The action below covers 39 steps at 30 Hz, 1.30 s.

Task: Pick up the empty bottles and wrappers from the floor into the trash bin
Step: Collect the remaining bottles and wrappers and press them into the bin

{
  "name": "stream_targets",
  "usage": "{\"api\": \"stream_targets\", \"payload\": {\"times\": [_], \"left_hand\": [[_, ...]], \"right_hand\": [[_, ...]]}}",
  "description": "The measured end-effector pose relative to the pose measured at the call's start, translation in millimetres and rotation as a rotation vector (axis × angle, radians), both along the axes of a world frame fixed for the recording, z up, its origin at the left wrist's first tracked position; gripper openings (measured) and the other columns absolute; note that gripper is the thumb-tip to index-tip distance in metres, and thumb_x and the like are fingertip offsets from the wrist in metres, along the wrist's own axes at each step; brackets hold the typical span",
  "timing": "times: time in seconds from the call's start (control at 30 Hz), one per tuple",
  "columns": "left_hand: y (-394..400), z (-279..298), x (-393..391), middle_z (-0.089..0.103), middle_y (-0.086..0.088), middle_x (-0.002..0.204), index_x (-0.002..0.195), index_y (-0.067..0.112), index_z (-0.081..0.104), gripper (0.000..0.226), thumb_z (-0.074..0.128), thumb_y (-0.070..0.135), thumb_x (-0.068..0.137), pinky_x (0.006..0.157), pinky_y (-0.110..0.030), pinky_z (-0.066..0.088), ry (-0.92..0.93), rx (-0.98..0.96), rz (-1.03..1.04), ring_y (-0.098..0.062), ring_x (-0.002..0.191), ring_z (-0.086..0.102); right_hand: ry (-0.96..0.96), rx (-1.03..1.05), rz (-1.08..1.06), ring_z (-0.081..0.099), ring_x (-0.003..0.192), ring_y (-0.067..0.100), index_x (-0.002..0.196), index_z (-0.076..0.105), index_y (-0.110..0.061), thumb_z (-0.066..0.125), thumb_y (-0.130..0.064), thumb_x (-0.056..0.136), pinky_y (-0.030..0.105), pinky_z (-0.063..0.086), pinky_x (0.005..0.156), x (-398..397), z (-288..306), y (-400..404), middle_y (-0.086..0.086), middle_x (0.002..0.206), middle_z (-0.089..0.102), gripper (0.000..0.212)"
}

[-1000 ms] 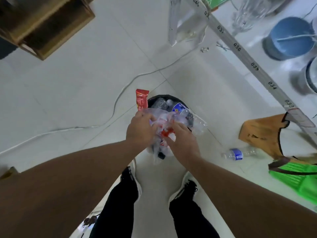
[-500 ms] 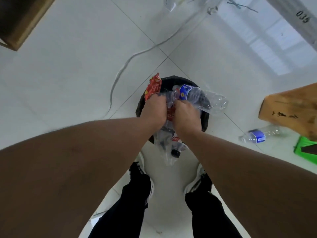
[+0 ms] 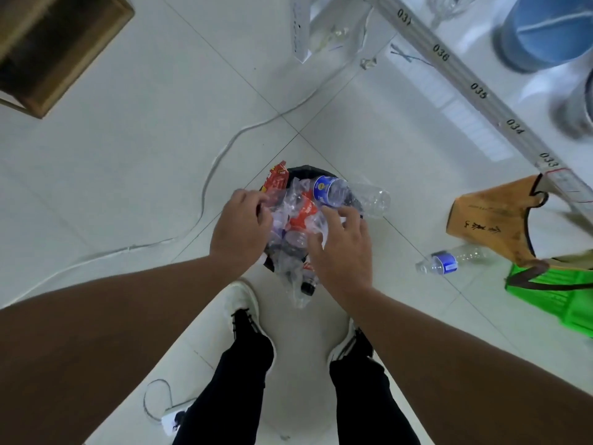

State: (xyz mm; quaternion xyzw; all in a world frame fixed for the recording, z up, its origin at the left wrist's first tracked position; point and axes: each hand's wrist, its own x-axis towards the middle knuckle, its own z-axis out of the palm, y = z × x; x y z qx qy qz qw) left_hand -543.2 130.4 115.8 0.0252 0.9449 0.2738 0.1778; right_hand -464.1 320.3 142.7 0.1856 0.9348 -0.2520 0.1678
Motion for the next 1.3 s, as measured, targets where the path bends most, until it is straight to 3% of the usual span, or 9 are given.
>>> {"api": "stream_targets", "payload": {"times": [0.23, 0.43, 0.63, 0.77, 0.97, 1.1, 1.3], "left_hand": [[-26, 27, 18, 0.058, 0.011, 0.133, 0.133, 0.039, 0.054, 0.039, 0.049, 0.051, 0.096, 0.094, -0.031, 0.042, 0.013, 0.005, 0.014, -0.011, 0.12, 0.052], [-13, 84, 32, 0.052, 0.004, 0.143, 0.145, 0.035, 0.047, 0.057, 0.054, 0.057, 0.092, 0.098, -0.038, 0.043, -0.07, -0.015, -0.049, -0.022, 0.129, 0.05], [16, 144, 42, 0.05, 0.001, 0.148, 0.15, 0.032, 0.047, 0.068, 0.051, 0.064, 0.09, 0.106, -0.052, 0.048, -0.091, -0.018, -0.206, -0.025, 0.134, 0.046], [47, 164, 59, 0.044, 0.003, 0.153, 0.153, 0.031, 0.045, 0.066, 0.063, 0.055, 0.094, 0.11, -0.05, 0.046, -0.063, 0.011, -0.273, -0.026, 0.137, 0.042], [106, 177, 98, 0.042, -0.001, 0.155, 0.152, 0.034, 0.044, 0.08, 0.051, 0.072, 0.083, 0.118, -0.05, 0.038, -0.082, -0.03, -0.314, -0.029, 0.146, 0.035], [153, 197, 139, 0.042, 0.003, 0.154, 0.147, 0.041, 0.043, 0.072, 0.057, 0.073, 0.085, 0.114, -0.041, 0.035, -0.074, -0.006, -0.263, -0.023, 0.144, 0.038], [222, 206, 184, 0.04, 0.003, 0.158, 0.152, 0.035, 0.044, 0.075, 0.053, 0.071, 0.087, 0.122, -0.04, 0.03, -0.104, 0.009, -0.309, -0.022, 0.149, 0.035]], "right_hand": [[-0.021, -0.032, -0.129, 0.049, 0.12, 0.021, 0.144, 0.051, -0.028, 0.053, -0.052, 0.092, 0.044, 0.05, 0.096, 32, 44, 25, -0.002, 0.132, 0.052, 0.057], [-0.153, -0.128, -0.312, 0.041, 0.14, 0.025, 0.149, 0.053, -0.034, 0.054, -0.068, 0.085, 0.049, 0.046, 0.109, 70, 91, 57, -0.001, 0.152, 0.042, 0.073], [-0.186, -0.147, -0.428, 0.035, 0.146, 0.025, 0.155, 0.047, -0.039, 0.065, -0.068, 0.086, 0.05, 0.042, 0.114, 112, 136, 79, -0.003, 0.161, 0.035, 0.077], [-0.195, -0.182, -0.466, 0.033, 0.148, 0.026, 0.157, 0.041, -0.041, 0.065, -0.071, 0.082, 0.05, 0.043, 0.112, 150, 160, 106, -0.003, 0.164, 0.031, 0.084], [-0.218, -0.172, -0.49, 0.031, 0.148, 0.027, 0.155, 0.039, -0.047, 0.06, -0.077, 0.068, 0.05, 0.043, 0.113, 210, 182, 162, -0.006, 0.165, 0.026, 0.094], [-0.179, -0.163, -0.482, 0.034, 0.147, 0.028, 0.155, 0.04, -0.046, 0.07, -0.068, 0.075, 0.051, 0.043, 0.114, 258, 210, 201, -0.006, 0.163, 0.027, 0.089], [-0.201, -0.095, -0.352, 0.037, 0.144, 0.03, 0.158, 0.035, -0.047, 0.073, -0.063, 0.076, 0.054, 0.047, 0.11, 305, 224, 264, -0.003, 0.164, 0.028, 0.092]]}}
